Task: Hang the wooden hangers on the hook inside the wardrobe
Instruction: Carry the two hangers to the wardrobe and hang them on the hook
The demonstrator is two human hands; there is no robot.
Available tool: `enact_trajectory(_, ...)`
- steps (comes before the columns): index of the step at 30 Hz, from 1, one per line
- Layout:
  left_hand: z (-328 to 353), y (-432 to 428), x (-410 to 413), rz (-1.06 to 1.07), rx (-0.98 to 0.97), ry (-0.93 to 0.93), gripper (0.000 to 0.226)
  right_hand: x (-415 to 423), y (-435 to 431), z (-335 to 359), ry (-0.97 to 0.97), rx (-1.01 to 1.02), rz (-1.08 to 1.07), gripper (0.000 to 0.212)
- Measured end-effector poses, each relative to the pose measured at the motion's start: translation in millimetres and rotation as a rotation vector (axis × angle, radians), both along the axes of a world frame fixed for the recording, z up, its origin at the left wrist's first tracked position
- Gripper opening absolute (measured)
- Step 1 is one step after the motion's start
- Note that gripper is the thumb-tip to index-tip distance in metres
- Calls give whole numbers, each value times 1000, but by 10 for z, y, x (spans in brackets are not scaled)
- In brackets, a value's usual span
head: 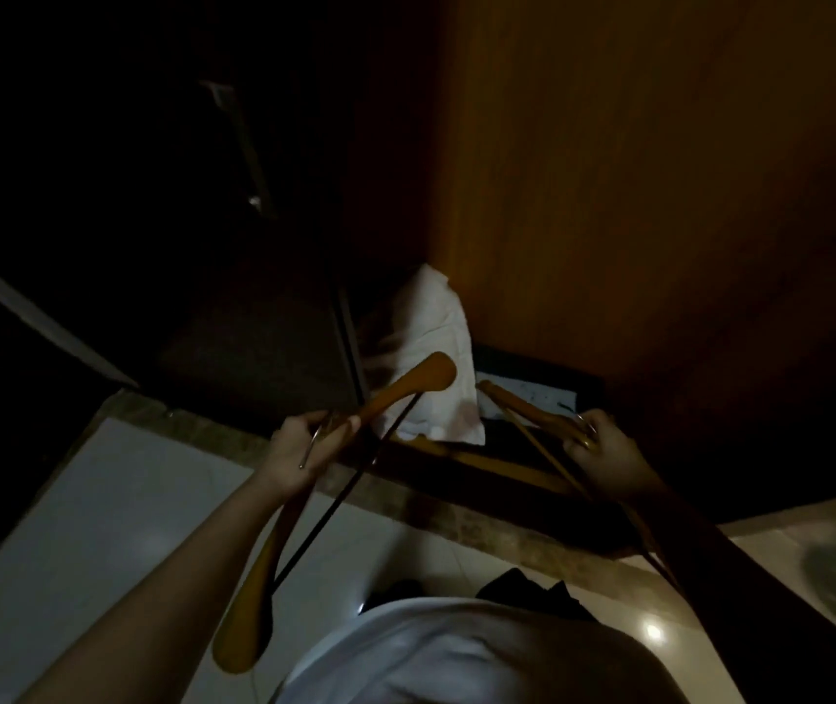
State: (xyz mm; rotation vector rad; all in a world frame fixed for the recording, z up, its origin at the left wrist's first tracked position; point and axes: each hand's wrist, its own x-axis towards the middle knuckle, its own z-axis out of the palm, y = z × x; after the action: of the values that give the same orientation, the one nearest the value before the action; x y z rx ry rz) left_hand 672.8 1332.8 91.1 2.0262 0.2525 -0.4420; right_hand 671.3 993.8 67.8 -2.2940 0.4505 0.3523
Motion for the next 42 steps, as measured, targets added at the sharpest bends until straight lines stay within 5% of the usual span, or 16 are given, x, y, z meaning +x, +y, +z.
enact_trajectory(14, 1404, -856, 1116, -338, -55, -348, 43, 670, -628, 1331, -435, 24, -257, 32)
enact_trajectory(18, 1789, -1106, 1385, -475, -27, -340, 52, 880, -812, 1745, -479, 6, -145, 7)
enact_trajectory(21, 2121, -1319, 1578, -527, -25, -308, 77, 1078, -944, 2063, -514, -36, -25, 13)
enact_trajectory(24, 2455, -1538, 1727, -541, -55, -350, 64, 1316, -1086, 2376, -576, -74, 73, 4)
enact_trajectory(30, 2923, -1934, 2054, -450, -8, -459, 36, 1790, -1323, 3022, -654, -32, 223, 19)
enact_trajectory(42, 3727, -2330, 2621, -558, -75, -829, 56, 2518, -1608, 4119, -989, -205, 320, 31)
